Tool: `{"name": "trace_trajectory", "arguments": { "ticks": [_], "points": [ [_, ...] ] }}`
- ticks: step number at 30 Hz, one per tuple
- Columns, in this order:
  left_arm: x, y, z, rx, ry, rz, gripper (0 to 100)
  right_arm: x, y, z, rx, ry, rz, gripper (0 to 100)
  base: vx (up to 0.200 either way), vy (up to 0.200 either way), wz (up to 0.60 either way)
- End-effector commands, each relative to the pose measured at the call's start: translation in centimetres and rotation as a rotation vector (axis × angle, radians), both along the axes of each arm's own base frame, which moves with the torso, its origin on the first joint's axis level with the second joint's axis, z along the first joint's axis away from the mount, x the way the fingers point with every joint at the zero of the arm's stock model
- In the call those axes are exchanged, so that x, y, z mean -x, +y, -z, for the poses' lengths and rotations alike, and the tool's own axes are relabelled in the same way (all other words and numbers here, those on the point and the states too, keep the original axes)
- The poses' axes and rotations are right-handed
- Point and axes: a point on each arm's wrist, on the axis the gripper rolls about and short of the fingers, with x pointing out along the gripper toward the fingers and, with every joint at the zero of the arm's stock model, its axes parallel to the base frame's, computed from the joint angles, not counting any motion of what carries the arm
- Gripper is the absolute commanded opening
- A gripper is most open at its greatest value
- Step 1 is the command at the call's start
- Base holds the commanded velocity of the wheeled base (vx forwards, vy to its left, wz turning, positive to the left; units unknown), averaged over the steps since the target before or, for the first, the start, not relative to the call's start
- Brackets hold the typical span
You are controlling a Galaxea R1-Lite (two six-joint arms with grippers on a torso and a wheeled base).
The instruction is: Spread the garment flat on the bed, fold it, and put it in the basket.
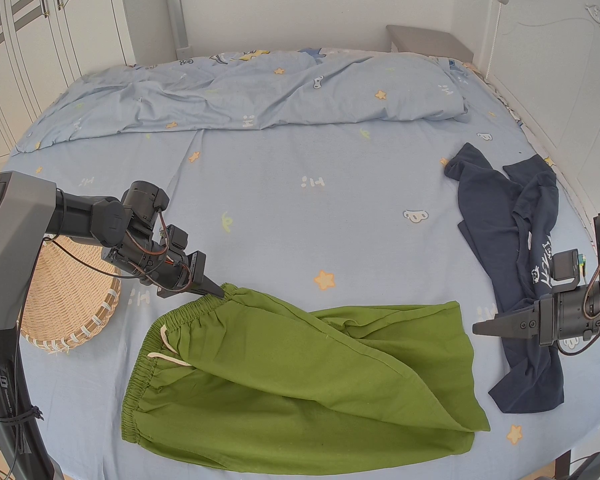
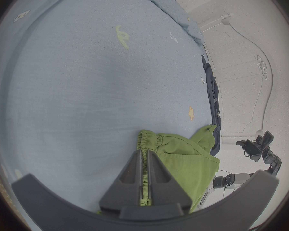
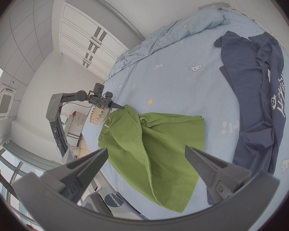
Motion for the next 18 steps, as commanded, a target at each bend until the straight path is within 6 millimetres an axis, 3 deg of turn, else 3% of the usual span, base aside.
{"name": "trace_trajectory", "arguments": {
  "ticks": [1,9,10,13,18],
  "points": [
    [0.1,0.1,-0.2,0.003,-0.001,-0.003,0,0.0,0.0,0.0,0.0,0.0,0.0,100,0.0,0.0,0.0],
    [0.5,0.5,-1.5,0.015,-0.028,-0.012,0,0.0,-0.1,-0.1,-0.001,-0.003,0.004,100,0.0,0.0,0.0],
    [1.0,1.2,-3.5,0.028,-0.069,-0.039,0,-0.1,-0.1,-0.1,-0.001,-0.003,0.007,100,0.0,0.0,0.0],
    [1.3,2.9,-5.1,0.04,-0.102,-0.089,0,-0.1,-0.1,-0.1,-0.001,-0.003,0.007,100,0.0,0.0,0.0],
    [1.3,4.6,-5.5,0.041,-0.115,-0.135,0,-0.1,-0.2,0.0,0.0,0.003,0.012,100,0.0,0.0,0.0]
  ]
}}
